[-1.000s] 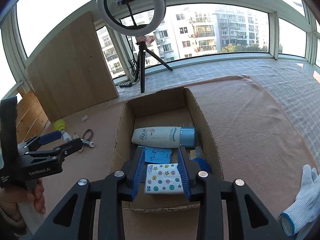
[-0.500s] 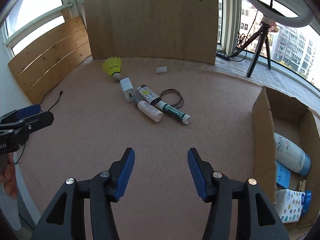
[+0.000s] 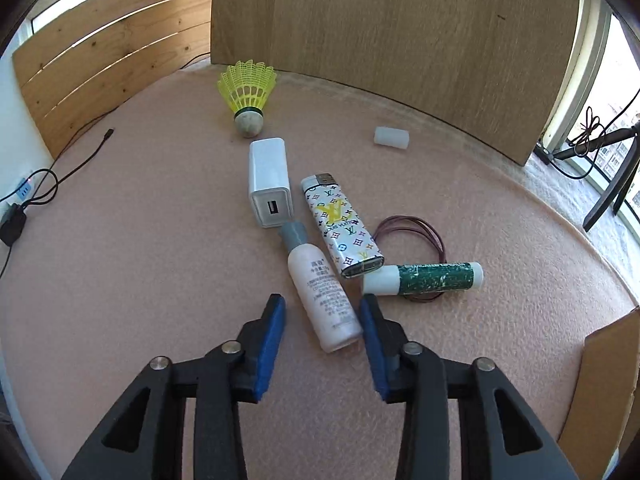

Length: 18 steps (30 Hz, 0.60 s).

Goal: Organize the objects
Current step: 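Grasp the small white-pink lotion bottle with the right tool, then grasp the lotion bottle's cap end with the left tool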

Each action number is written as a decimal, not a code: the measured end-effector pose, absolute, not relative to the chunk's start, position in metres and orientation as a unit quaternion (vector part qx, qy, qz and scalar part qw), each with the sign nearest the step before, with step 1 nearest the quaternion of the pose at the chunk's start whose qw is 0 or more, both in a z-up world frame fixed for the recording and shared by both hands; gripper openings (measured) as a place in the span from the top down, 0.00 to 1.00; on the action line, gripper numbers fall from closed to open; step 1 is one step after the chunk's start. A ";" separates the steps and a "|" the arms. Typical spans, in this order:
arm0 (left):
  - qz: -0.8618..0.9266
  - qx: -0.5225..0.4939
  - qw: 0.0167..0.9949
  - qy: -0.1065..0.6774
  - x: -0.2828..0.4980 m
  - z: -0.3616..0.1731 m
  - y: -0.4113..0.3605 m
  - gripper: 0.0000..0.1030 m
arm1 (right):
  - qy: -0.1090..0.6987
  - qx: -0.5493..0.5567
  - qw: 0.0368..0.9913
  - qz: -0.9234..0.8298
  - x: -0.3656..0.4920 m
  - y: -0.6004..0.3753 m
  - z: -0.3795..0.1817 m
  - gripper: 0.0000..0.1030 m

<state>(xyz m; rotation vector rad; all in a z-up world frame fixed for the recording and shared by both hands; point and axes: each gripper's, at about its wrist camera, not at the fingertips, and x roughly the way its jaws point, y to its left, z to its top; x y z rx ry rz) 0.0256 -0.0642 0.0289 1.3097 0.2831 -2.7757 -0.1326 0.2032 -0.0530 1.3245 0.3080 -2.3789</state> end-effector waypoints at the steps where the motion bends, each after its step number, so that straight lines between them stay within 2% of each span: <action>1: -0.902 0.423 0.018 0.089 0.023 0.027 -0.059 0.07 | 0.112 0.473 0.201 -0.850 -0.130 0.202 -0.053 0.82; 7: -0.903 0.415 -0.106 0.041 0.009 -0.008 -0.024 0.05 | 0.124 0.482 0.295 -0.816 -0.092 0.189 -0.052 0.82; 14: -0.842 0.399 -0.339 -0.130 0.050 -0.044 0.043 0.06 | 0.251 0.462 0.470 -0.709 0.010 0.171 -0.051 0.82; 16: -0.812 0.397 -0.396 -0.164 0.067 -0.049 0.060 0.09 | 0.287 0.451 0.513 -0.672 0.036 0.169 -0.050 0.82; 18: -0.783 0.400 -0.442 -0.176 0.080 -0.053 0.073 0.25 | 0.306 0.443 0.542 -0.645 0.053 0.168 -0.050 0.82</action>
